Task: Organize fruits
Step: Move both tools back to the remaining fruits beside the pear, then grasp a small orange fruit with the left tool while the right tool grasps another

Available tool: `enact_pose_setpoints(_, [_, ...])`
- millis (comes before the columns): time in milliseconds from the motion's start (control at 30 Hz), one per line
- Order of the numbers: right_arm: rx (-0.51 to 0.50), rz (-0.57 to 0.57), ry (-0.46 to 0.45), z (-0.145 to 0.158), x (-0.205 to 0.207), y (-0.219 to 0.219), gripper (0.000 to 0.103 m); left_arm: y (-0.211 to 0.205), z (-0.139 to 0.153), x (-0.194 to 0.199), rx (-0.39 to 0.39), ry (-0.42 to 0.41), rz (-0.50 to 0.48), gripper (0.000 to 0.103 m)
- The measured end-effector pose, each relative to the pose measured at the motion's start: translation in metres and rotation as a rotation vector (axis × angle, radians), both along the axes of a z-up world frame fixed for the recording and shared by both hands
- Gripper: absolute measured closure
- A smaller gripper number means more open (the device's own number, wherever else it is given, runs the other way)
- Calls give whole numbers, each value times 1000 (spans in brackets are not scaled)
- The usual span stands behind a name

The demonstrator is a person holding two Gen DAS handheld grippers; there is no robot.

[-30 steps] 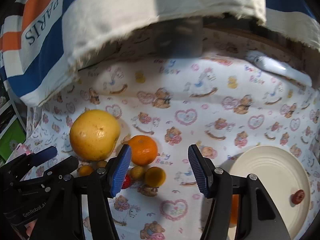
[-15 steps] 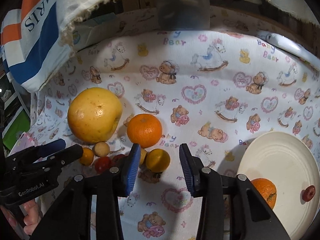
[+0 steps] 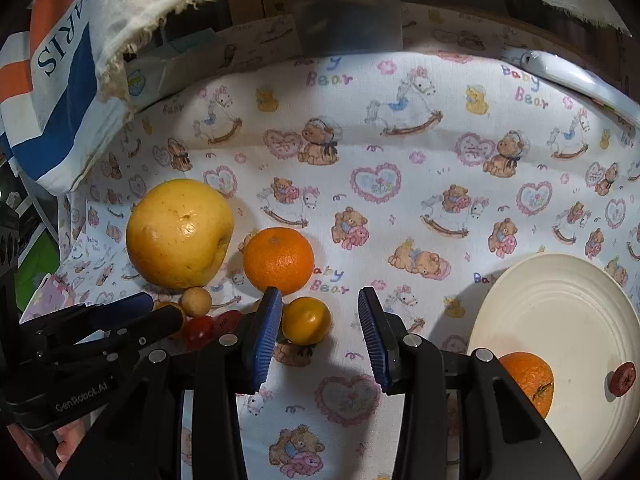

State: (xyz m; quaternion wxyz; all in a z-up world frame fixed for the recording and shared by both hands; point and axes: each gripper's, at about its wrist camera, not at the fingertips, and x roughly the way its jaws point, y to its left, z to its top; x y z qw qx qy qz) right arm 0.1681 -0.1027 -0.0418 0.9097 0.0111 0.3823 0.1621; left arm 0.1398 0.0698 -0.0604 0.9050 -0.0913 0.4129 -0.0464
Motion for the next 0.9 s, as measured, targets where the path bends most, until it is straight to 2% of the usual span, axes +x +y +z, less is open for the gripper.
enact_pose_setpoints(33, [1, 4, 7, -1, 1, 0, 62, 1, -2, 2, -6, 14, -2, 77])
enact_pose_setpoints(167, [8, 8, 71, -8, 7, 1, 67, 1, -5, 4, -10, 32, -2, 77])
enact_pose_setpoints(233, [42, 17, 98, -10, 10, 0, 67, 1, -5, 3, -12, 32, -1, 77])
enact_pose_setpoints(467, [58, 49, 125, -14, 15, 0, 68, 4, -4, 2, -4, 32, 22, 77])
enact_pose_setpoints(533, [47, 57, 124, -16, 14, 4, 69, 3, -4, 2, -1, 32, 22, 77])
enact_pose_setpoints(567, [40, 54, 117, -16, 14, 6, 72, 2, -4, 2, 2, 32, 24, 77])
enact_pose_setpoints(900, [16, 79, 133, -21, 15, 16, 73, 1, -3, 1, 39, 32, 40, 76])
